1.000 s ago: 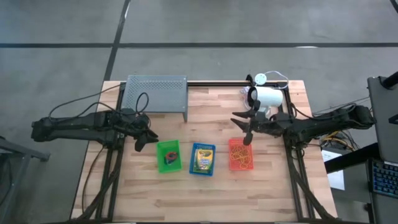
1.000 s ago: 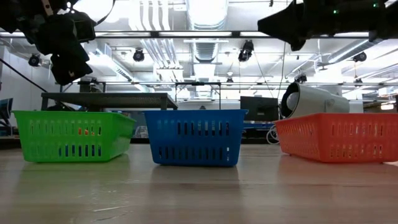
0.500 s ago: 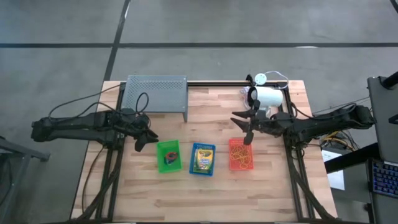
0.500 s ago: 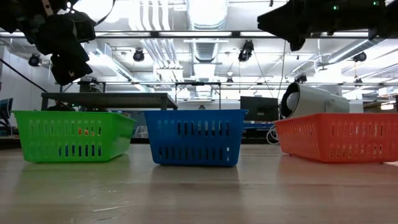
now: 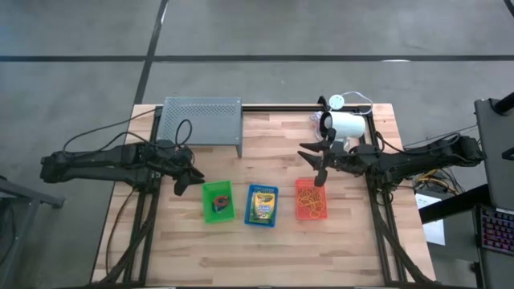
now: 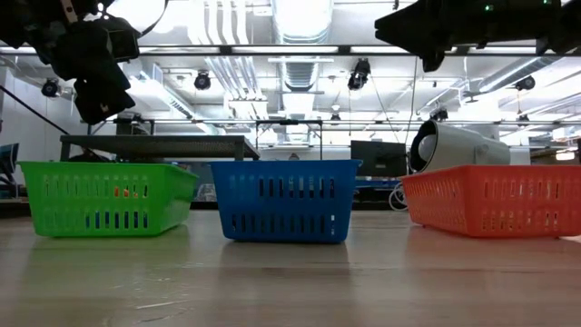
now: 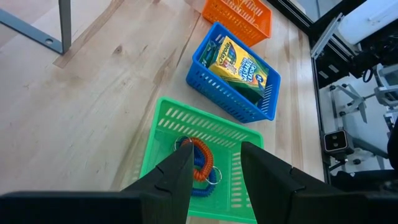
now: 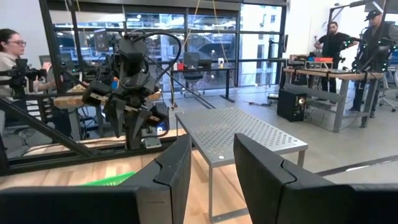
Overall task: Pick & Place Office Desk Supplies
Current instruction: Put the orange spring keychain into the green bin
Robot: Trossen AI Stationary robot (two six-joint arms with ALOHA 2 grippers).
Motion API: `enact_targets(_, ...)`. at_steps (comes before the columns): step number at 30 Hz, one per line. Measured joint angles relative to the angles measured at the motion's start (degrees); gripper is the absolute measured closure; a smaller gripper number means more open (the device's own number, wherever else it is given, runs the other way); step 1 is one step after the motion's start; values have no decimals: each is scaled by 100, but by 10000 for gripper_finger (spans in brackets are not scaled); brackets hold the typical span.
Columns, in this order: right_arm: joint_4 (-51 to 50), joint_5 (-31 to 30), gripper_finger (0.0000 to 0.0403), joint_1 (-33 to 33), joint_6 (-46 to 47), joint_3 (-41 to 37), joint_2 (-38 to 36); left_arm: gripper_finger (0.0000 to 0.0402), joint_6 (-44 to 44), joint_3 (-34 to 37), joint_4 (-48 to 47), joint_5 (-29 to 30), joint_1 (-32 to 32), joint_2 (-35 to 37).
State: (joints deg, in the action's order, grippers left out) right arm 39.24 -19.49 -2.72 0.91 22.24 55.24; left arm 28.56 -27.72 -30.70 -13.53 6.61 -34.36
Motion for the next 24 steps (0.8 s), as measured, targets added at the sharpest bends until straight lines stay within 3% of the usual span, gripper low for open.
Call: enact_targets(24,0,-2,284,0,-348,0,2,263,0,1,0,-1,0,-1)
